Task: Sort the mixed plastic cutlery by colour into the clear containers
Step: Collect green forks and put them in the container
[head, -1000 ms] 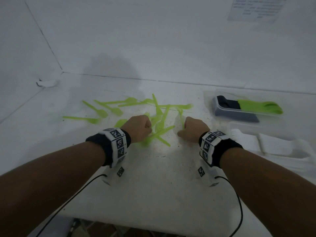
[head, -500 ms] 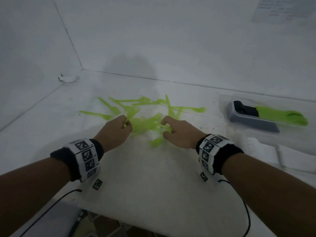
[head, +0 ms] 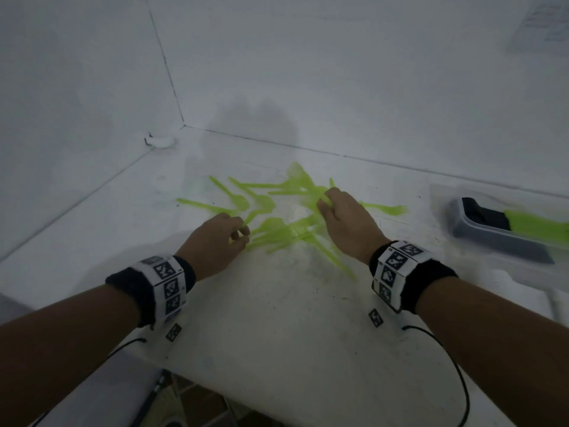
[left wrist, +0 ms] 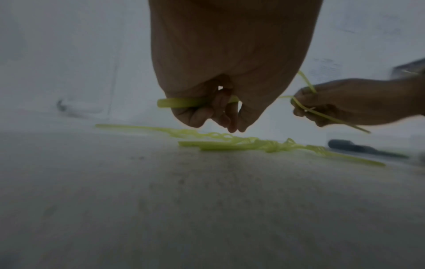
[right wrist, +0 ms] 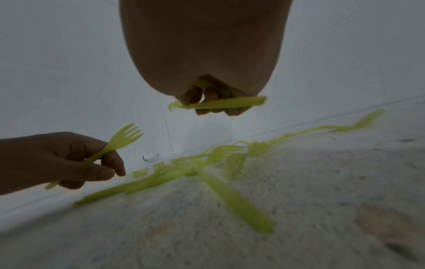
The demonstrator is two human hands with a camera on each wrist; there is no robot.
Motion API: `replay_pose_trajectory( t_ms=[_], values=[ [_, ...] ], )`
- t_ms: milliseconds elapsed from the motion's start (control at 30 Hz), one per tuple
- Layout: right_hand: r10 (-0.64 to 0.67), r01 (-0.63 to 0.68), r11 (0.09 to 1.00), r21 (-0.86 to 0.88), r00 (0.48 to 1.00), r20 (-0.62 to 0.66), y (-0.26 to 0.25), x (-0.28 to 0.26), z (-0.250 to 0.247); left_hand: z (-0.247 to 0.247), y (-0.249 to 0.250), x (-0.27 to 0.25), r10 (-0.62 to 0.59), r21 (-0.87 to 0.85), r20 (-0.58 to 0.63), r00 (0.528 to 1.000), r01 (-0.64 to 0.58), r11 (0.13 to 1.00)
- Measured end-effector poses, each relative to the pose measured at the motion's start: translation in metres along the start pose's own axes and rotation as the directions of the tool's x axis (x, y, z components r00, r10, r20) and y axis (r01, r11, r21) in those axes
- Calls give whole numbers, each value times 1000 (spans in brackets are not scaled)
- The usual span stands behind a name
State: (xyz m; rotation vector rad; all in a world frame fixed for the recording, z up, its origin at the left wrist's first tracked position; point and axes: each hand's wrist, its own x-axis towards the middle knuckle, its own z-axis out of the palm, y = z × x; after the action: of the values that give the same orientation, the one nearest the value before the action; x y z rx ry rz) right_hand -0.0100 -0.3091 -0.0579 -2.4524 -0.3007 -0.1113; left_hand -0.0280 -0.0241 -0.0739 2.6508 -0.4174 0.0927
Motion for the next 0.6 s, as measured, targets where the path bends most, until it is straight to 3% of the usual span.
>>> replay_pose_trajectory(
  t_ms=[167, 267, 433, 600],
  values=[
    [146, -147, 989, -15, 988, -58, -1, 3, 2, 10, 16, 13, 37, 160, 169, 985, -64, 985],
    [233, -232, 973, -11, 972, 41, 0, -2, 8, 11, 18, 19, 24, 185, 215, 976, -65, 981],
    [301, -199, 919, -340, 911, 280, 2, -7, 15, 5, 9, 14, 29, 139, 256, 966, -67, 988],
    [327, -182, 895, -407, 890, 319, -1, -7, 18, -5, 9, 2, 19, 51, 264, 964, -33, 998]
  ],
)
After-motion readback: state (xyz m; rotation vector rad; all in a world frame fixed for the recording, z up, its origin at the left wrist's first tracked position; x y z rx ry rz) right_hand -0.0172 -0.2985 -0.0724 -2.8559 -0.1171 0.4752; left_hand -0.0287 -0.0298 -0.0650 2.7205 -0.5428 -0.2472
